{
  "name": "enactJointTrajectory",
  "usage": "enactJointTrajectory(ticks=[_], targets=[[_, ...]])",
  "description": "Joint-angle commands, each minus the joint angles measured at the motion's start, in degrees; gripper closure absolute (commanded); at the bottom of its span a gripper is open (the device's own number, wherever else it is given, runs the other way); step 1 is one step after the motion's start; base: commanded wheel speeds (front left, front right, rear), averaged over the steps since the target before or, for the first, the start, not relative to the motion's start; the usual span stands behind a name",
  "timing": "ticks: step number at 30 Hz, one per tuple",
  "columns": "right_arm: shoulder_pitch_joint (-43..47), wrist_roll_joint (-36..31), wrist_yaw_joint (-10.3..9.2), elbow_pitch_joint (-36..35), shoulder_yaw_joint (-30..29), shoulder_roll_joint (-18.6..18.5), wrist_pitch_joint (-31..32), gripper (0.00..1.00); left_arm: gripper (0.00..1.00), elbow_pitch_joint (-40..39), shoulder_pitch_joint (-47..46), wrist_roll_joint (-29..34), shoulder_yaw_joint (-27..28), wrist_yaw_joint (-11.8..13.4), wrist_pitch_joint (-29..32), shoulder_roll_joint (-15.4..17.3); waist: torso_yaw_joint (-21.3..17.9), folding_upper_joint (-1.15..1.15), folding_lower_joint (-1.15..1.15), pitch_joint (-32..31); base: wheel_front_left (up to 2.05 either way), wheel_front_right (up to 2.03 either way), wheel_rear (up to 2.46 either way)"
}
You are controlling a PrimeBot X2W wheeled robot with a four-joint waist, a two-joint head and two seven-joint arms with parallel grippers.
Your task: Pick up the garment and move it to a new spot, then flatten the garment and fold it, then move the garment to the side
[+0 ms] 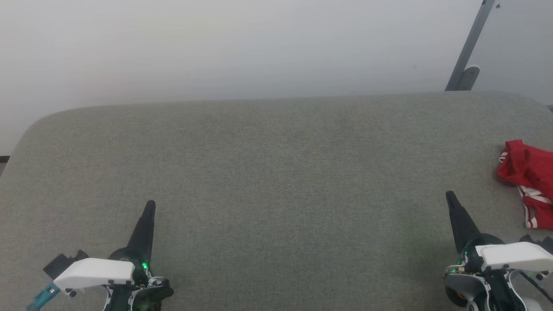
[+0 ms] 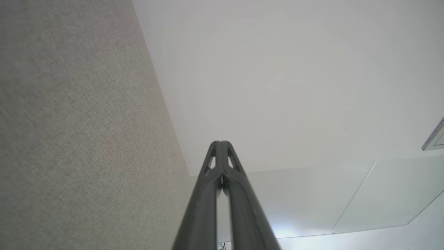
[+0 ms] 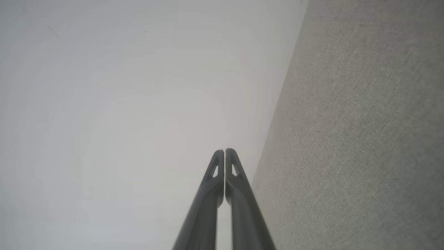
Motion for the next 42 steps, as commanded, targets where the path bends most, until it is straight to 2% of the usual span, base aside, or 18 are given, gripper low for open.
enactJointTrajectory(ticks=[1,11,42], targets=[[-0.75,1.18,0.02,0.12,-0.25,0.29,0.39,1.00,1.00,0.13,-1.12,-0.90,0.24,-0.15,0.48,-0.08,0.00,0.00,0.00,0.01,0.00,0.00,0.00],[-0.94,4.31,0.02,0.29,-0.54,0.98,1.24,1.00,1.00,0.66,-1.74,-4.36,0.26,-0.16,1.49,-0.30,-0.04,0.00,0.00,0.10,0.00,0.00,0.00],[-0.88,4.10,0.02,0.28,-0.48,0.92,1.18,1.00,1.00,0.60,-1.77,-4.17,0.32,-0.16,1.50,-0.35,-0.04,0.00,0.00,0.10,0.00,0.00,0.00]])
